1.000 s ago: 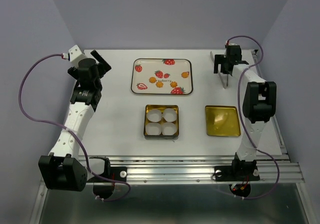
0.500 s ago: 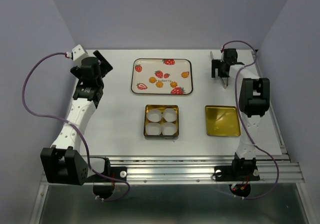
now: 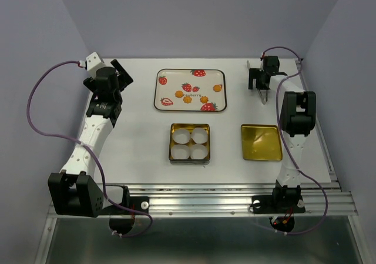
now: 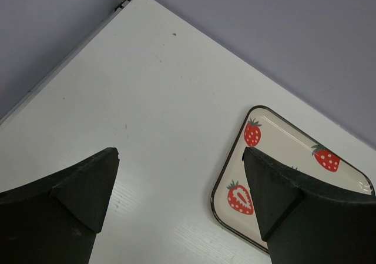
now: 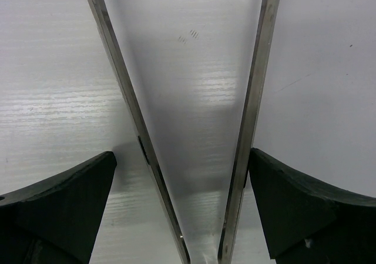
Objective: Pack the cookies
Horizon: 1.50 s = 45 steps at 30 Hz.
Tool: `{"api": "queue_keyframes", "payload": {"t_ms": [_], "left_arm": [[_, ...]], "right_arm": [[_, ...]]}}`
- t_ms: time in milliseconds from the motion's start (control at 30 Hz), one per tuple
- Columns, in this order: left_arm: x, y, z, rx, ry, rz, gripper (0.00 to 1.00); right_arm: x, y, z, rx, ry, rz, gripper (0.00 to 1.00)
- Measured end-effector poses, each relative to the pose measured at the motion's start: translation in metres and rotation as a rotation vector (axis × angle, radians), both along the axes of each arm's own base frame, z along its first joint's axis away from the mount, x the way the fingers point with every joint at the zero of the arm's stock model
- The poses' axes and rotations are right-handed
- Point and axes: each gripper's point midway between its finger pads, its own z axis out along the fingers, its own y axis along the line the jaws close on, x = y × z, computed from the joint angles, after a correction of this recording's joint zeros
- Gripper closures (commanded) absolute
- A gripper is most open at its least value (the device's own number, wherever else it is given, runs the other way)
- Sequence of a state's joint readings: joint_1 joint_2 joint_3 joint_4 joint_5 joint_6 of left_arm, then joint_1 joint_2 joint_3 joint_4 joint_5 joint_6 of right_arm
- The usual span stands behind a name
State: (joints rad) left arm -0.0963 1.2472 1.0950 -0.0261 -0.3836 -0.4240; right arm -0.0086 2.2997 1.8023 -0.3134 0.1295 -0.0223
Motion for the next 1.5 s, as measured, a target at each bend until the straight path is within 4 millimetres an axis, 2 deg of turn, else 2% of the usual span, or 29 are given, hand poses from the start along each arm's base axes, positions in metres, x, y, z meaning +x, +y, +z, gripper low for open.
{"api": "queue_keyframes", "payload": {"t_ms": [533, 633, 667, 967, 1067, 1300, 1500], "left_arm": [[0.0, 0.002, 0.0, 0.011, 0.002, 0.007, 0.01], [0.0, 0.002, 0.001, 0.014, 0.003, 0.006, 0.01], [0.0, 0.002, 0.001, 0.015, 0.003, 0.005, 0.01], [0.0, 0.002, 0.003, 0.017, -0.001, 0.005, 0.01], [0.0, 0.002, 0.003, 0.017, -0.001, 0.004, 0.01], [-0.001, 0.002, 0.005, 0.016, -0.007, 0.004, 0.01], [-0.007, 0.003, 0.018, 0.012, -0.039, 0.004, 0.01]], "right_arm": [[0.004, 0.0, -0.002, 0.041, -0.011, -0.043, 0.01], [0.008, 0.001, -0.002, 0.051, -0.017, -0.054, 0.08], [0.009, 0.001, -0.003, 0.054, -0.019, -0.056, 0.15], [0.009, 0.002, -0.003, 0.064, -0.02, -0.062, 0.27], [0.009, 0.002, -0.003, 0.066, -0.02, -0.065, 0.37], [0.009, 0.002, -0.003, 0.064, -0.021, -0.068, 0.44], [0.004, -0.001, 0.001, 0.051, -0.02, -0.078, 0.51]]}}
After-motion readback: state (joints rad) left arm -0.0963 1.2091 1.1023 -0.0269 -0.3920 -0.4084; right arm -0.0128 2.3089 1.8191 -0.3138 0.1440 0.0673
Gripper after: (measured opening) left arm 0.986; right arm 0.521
